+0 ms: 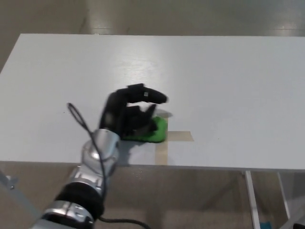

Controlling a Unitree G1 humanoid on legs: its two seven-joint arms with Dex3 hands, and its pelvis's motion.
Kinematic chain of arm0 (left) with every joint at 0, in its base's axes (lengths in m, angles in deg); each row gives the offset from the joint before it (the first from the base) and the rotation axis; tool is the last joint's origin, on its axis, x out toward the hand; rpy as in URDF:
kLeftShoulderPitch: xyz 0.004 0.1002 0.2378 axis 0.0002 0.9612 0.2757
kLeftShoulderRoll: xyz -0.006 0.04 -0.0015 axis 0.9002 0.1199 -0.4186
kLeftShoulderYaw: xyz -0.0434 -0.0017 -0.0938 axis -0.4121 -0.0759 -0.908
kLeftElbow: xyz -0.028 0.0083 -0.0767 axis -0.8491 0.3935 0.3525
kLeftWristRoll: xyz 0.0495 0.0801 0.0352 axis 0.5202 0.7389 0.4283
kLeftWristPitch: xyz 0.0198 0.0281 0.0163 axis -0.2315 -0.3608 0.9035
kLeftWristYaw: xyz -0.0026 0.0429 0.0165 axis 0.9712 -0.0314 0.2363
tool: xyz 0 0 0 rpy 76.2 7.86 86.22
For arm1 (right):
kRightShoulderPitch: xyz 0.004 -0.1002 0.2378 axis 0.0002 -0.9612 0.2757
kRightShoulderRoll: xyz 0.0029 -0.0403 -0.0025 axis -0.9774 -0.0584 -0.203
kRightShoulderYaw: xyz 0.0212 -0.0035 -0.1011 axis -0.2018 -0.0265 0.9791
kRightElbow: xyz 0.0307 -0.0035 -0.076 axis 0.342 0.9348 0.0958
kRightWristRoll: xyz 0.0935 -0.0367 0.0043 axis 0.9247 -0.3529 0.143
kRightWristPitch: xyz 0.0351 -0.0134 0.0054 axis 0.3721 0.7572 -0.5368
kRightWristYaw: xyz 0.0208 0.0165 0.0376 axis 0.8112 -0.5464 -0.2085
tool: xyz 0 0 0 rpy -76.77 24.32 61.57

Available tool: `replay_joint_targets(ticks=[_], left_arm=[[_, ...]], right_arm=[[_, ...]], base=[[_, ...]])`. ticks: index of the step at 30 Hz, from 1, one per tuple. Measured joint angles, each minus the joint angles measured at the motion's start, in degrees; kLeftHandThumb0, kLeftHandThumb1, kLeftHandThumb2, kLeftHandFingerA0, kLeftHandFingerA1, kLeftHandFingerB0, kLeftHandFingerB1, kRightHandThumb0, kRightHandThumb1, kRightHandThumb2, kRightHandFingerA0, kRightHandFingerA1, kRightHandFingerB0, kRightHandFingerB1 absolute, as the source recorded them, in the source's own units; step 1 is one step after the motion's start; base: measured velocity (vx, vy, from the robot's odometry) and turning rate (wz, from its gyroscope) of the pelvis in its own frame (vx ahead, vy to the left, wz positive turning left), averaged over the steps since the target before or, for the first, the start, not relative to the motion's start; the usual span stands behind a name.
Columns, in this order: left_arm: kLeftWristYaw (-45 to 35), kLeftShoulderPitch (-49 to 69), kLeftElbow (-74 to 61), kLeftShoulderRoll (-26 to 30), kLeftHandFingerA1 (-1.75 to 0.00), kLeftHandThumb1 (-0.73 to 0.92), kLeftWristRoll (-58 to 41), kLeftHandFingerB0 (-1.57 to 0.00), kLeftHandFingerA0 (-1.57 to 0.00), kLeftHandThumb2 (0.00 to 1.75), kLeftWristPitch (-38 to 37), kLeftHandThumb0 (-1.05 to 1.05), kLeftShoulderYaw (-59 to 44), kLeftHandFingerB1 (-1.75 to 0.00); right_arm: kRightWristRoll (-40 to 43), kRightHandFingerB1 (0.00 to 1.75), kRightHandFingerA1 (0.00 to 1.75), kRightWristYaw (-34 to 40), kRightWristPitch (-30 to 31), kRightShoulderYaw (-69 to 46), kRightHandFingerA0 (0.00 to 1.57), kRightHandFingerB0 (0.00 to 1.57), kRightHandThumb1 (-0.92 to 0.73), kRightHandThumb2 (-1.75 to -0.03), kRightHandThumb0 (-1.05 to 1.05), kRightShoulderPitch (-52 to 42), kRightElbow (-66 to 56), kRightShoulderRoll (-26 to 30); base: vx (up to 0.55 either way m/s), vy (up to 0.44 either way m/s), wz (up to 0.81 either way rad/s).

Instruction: Use the left hand to press on the green eraser and wipe the desk from center to the left and then back to center.

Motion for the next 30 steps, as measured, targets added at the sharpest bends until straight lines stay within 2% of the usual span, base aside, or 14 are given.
replay_joint_targets(ticks=[8,13,14,15,16,18,19,21,22,23,29,30], left_arm=[[0.2,0.3,-2.6,-5.4,-1.19,0.81,1.1,-0.86,-0.91,0.64,2.3,-0.26,3.3,-0.88],[0.4,0.8,-3.4,-6.2,-1.22,0.81,1.8,-0.84,-0.88,0.65,2.8,-0.26,4.6,-0.89],[0.4,0.8,-3.5,-6.2,-1.18,0.81,2.0,-0.87,-0.88,0.64,2.9,-0.25,4.6,-0.77],[0.4,0.9,-3.7,-6.2,-1.18,0.81,2.1,-0.87,-0.88,0.64,3.1,-0.25,4.7,-0.77],[0.4,0.9,-3.8,-6.2,-0.88,0.79,2.1,-0.83,-0.9,0.63,3.2,-0.3,4.7,-0.47],[0.2,1.0,-4.3,-6.2,-0.88,0.79,2.2,-0.83,-0.9,0.63,3.8,-0.3,4.7,-0.47],[0.2,1.0,-4.3,-6.2,-0.56,0.57,2.2,-0.4,-0.55,0.85,3.8,-0.5,4.7,-0.48],[-0.4,1.1,-5.0,-6.1,-0.56,0.57,2.2,-0.4,-0.55,0.85,4.5,-0.5,4.6,-0.48],[-0.7,1.1,-5.2,-6.0,-0.07,0.49,2.1,-0.01,0.0,0.89,4.8,-0.78,4.6,-0.34],[-0.8,1.1,-5.4,-6.0,0.0,0.53,2.1,-0.03,0.0,0.86,4.9,-0.85,4.5,-0.2],[-6.8,0.9,-8.9,-4.0,0.0,0.51,0.9,-0.04,0.0,0.88,7.2,-0.85,3.7,-0.21],[-6.8,0.9,-8.9,-4.0,0.0,0.5,0.9,-0.09,0.0,0.87,7.2,-0.83,3.7,-0.23]], right_arm=[[0.7,0.54,0.58,-0.9,0.8,-0.3,0.8,0.66,-0.65,-0.58,-0.16,0.0,-1.6,-0.3],[1.3,0.54,0.59,-1.3,1.0,-0.7,0.8,0.66,-0.65,-0.59,-0.15,0.1,-1.6,-0.4],[1.4,0.54,0.59,-1.4,1.0,-0.8,0.8,0.66,-0.65,-0.58,-0.15,0.1,-1.6,-0.5],[1.5,0.54,0.59,-1.5,1.0,-0.8,0.8,0.66,-0.65,-0.58,-0.15,0.2,-1.5,-0.6],[1.5,0.54,0.59,-1.5,1.0,-0.9,0.8,0.66,-0.65,-0.58,-0.15,0.3,-1.5,-0.6],[1.6,0.54,0.59,-1.7,1.0,-0.9,0.8,0.66,-0.65,-0.58,-0.15,0.3,-1.5,-0.6],[1.6,0.54,0.58,-1.7,1.0,-0.9,0.8,0.66,-0.65,-0.58,-0.15,0.3,-1.5,-0.6],[1.6,0.54,0.58,-1.9,1.0,-1.0,0.8,0.66,-0.65,-0.58,-0.15,0.3,-1.3,-0.6],[1.6,0.54,0.58,-1.9,1.0,-1.0,0.8,0.65,-0.65,-0.59,-0.15,0.3,-1.2,-0.6],[1.6,0.54,0.58,-1.9,1.0,-1.0,0.8,0.66,-0.65,-0.58,-0.15,0.3,-1.2,-0.6],[1.5,0.54,0.58,-2.1,1.0,-1.0,0.8,0.66,-0.65,-0.58,-0.15,0.3,-1.2,-0.6],[1.5,0.54,0.58,-2.1,1.0,-1.0,0.8,0.66,-0.64,-0.58,-0.16,0.3,-1.2,-0.6]], base=[[0.0,0.0,0.0],[0.0,0.0,0.0],[0.0,0.0,0.0],[0.0,0.0,0.0],[0.0,0.0,0.0],[0.0,0.0,0.0],[0.0,0.0,0.0],[0.0,0.0,0.0],[0.0,0.0,0.0],[0.0,0.0,0.0],[0.0,0.0,0.0],[0.0,0.0,0.0]])
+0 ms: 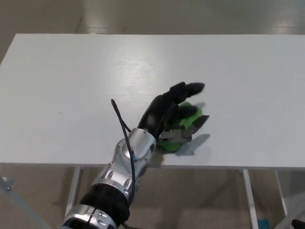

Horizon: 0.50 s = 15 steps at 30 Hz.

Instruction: Use the left hand to press on the green eraser and wipe the desk from center to the left and then back to center.

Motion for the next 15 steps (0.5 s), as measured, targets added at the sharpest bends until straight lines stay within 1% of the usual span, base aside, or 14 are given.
replay_joint_targets(ticks=[1,2,4,7,9,10,15], left_arm=[[-2.8,-0.4,-1.6,1.4,0.0,0.5,-0.7,-0.09,0.0,0.87,1.1,-0.83,-0.4,-0.23],[-3.4,-0.5,-2.1,1.7,0.0,0.5,-0.9,-0.06,0.0,0.87,1.4,-0.83,-0.6,-0.22],[-4.9,-0.7,-4.1,2.7,0.0,0.5,-1.3,-0.04,0.0,0.87,2.3,-0.83,-0.9,-0.23],[-8.0,-1.5,-8.8,5.3,0.0,0.49,-2.4,-0.1,0.0,0.86,4.0,-0.81,-1.8,-0.24],[-10.0,-2.0,-12.6,7.2,0.0,0.49,-3.3,-0.1,0.0,0.86,5.3,-0.81,-2.4,-0.24],[-10.6,-2.0,-13.6,7.6,0.0,0.49,-3.5,-0.07,0.0,0.86,5.7,-0.8,-2.5,-0.25],[-15.2,-1.8,-24.8,12.4,0.0,0.48,-5.5,-0.04,0.0,0.87,8.8,-0.81,-3.7,-0.24]], right_arm=[[0.0,0.54,0.58,0.0,0.0,0.0,0.8,0.66,-0.64,-0.58,-0.16,0.0,0.0,0.0],[-0.1,0.54,0.58,0.0,0.0,0.0,0.8,0.66,-0.64,-0.58,-0.16,0.0,0.0,0.0],[-0.1,0.54,0.58,0.0,0.0,0.0,0.8,0.67,-0.64,-0.58,-0.16,0.0,0.0,0.0],[-0.1,0.54,0.58,0.0,0.0,0.1,0.8,0.67,-0.64,-0.58,-0.16,0.1,0.0,0.0],[-0.1,0.54,0.58,0.1,0.0,0.1,0.8,0.67,-0.64,-0.58,-0.16,0.2,0.0,0.0],[-0.1,0.54,0.58,0.1,0.0,0.1,0.8,0.67,-0.64,-0.58,-0.15,0.2,0.0,0.0],[-0.2,0.54,0.58,0.1,0.0,0.1,0.81,0.67,-0.64,-0.58,-0.15,0.1,0.1,0.0]], base=[[0.0,0.0,0.0],[0.0,0.0,0.0],[0.0,0.0,0.0],[0.0,0.0,0.0],[0.0,0.0,0.0],[0.0,0.0,0.0],[0.0,0.0,0.0]])
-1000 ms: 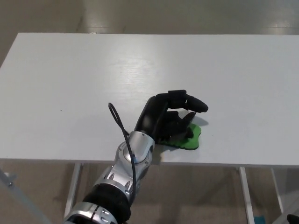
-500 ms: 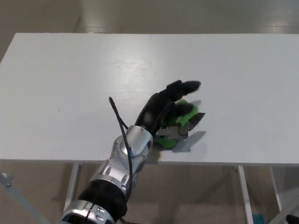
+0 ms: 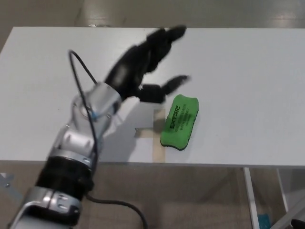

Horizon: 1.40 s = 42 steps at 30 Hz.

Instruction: Use the left hand to press on the green eraser and wipe the desk from center to the left and then back to center.

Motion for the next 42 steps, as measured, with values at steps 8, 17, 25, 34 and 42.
replay_joint_targets(ticks=[8,17,25,34,42], left_arm=[[-4.7,5.9,-15.8,6.2,-0.13,0.6,-3.5,-0.07,0.0,0.6,2.3,-0.84,-2.7,-0.28],[-9.3,25.3,-35.3,12.4,-0.5,0.21,-9.4,0.0,0.0,0.86,3.5,-0.38,-8.0,-0.47],[-13.4,46.4,-42.7,13.7,-0.46,0.47,-13.5,-0.32,-0.34,0.84,3.1,-0.75,-11.9,-0.42],[-13.2,63.9,-27.1,13.2,-0.43,0.48,-12.2,-0.51,-0.59,0.64,-2.9,-0.77,-15.8,-0.4],[-10.5,64.1,-8.0,13.5,-0.53,0.46,-10.8,-0.44,-0.52,0.82,-5.7,-0.69,-16.9,-0.49]], right_arm=[[-0.2,0.54,0.57,0.3,0.0,0.2,0.83,0.68,-0.63,-0.58,-0.15,-0.1,0.2,0.1],[-0.6,0.54,0.57,0.5,-0.1,0.7,0.82,0.67,-0.63,-0.58,-0.14,0.0,1.3,0.2],[-1.1,0.53,0.56,0.6,-0.1,1.0,0.82,0.65,-0.62,-0.58,-0.17,-0.3,1.8,0.4],[-2.0,0.52,0.56,0.9,-0.1,1.5,0.82,0.65,-0.61,-0.57,-0.16,-1.0,3.6,1.5],[-2.3,0.52,0.56,1.0,-0.1,1.8,0.81,0.64,-0.62,-0.58,-0.17,-1.4,4.3,1.6]], base=[[0.0,0.0,0.0],[0.0,0.0,0.0],[0.0,0.0,0.0],[0.0,0.0,0.0],[0.0,0.0,0.0]])
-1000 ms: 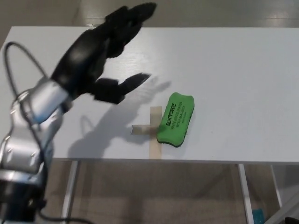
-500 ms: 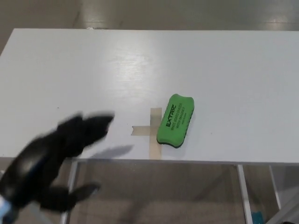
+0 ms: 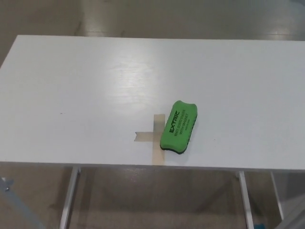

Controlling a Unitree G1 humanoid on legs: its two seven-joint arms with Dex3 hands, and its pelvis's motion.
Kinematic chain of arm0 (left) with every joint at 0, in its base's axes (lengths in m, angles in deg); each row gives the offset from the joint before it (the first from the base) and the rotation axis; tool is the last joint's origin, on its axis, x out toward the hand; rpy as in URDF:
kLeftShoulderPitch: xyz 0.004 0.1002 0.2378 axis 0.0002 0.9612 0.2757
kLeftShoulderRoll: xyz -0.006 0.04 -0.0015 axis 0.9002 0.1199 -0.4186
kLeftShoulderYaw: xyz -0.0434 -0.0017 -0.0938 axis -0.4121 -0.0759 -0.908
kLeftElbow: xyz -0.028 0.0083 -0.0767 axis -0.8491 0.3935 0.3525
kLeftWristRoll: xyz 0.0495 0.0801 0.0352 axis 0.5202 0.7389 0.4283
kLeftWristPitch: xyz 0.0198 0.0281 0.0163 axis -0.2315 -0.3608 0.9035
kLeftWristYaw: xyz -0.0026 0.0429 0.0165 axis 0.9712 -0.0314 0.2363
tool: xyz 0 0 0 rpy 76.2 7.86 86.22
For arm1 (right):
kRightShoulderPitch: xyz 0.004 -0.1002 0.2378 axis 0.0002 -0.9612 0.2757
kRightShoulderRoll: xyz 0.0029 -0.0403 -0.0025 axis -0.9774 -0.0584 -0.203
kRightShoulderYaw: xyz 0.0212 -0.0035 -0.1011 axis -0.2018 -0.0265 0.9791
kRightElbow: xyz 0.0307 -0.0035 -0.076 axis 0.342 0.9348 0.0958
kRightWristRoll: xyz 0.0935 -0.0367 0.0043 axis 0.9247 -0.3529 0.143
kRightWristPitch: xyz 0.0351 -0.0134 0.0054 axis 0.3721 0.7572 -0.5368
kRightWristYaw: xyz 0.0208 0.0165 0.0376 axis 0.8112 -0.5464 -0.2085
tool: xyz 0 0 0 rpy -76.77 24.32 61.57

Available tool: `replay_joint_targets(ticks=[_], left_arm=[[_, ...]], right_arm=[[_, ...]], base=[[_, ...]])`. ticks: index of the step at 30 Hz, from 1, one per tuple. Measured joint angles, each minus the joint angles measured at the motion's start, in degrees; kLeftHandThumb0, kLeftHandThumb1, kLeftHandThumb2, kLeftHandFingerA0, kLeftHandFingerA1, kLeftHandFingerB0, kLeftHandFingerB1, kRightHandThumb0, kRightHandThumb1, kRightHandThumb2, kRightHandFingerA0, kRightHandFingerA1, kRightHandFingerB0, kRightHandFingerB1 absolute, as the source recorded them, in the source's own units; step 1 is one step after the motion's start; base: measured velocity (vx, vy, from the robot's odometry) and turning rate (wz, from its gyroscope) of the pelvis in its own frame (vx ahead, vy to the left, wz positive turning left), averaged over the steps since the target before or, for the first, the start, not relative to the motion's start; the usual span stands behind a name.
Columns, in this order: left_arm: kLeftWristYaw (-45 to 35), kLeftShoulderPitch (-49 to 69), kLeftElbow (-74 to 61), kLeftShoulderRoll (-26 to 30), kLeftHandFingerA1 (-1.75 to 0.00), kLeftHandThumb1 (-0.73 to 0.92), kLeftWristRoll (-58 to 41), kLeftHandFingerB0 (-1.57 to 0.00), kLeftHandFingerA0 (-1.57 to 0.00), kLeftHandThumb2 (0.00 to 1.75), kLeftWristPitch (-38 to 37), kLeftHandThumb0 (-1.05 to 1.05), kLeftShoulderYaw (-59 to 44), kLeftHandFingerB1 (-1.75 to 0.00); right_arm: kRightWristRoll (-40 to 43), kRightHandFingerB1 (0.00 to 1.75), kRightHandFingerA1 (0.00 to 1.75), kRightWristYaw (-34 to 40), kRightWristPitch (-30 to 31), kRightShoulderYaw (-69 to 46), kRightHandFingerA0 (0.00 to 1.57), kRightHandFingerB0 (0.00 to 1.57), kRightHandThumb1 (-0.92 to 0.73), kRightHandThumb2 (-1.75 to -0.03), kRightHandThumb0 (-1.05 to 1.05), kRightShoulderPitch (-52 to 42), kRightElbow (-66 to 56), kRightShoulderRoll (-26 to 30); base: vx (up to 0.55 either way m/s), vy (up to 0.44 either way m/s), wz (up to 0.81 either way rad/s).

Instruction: Use the left hand to press on the green eraser and wipe the desk from center to the left and then back to center.

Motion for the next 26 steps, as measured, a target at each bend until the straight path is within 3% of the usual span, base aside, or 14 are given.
replay_joint_targets(ticks=[2,3,17,26], left_arm=[[0.3,-0.8,4.9,0.0,-0.53,0.46,0.1,-0.44,-0.51,0.82,-0.4,-0.69,-0.3,-0.49],[0.4,-1.1,6.8,0.1,-0.41,0.58,0.1,-0.48,-0.56,0.59,-0.6,-0.65,-0.5,-0.37],[3.3,-11.1,39.8,0.5,-0.4,0.6,0.9,-0.47,-0.54,0.57,-8.3,-0.68,-2.9,-0.35],[3.4,-13.6,46.5,0.8,-0.4,0.62,2.0,-0.47,-0.53,0.58,-15.0,-0.68,-3.5,-0.35]], right_arm=[[0.0,0.52,0.56,0.0,0.0,0.0,0.81,0.64,-0.62,-0.58,-0.17,-0.1,0.2,0.0],[0.0,0.52,0.56,0.0,0.0,0.1,0.81,0.64,-0.62,-0.58,-0.17,-0.1,0.2,0.0],[-0.3,0.52,0.56,1.2,-0.2,0.6,0.81,0.64,-0.6,-0.57,-0.16,0.2,1.2,0.2],[-0.9,0.52,0.56,2.2,-0.7,0.9,0.81,0.64,-0.6,-0.57,-0.17,0.0,1.6,0.2]], base=[[0.0,0.0,0.0],[0.0,0.0,0.0],[0.0,0.0,0.0],[0.0,0.0,0.0]])
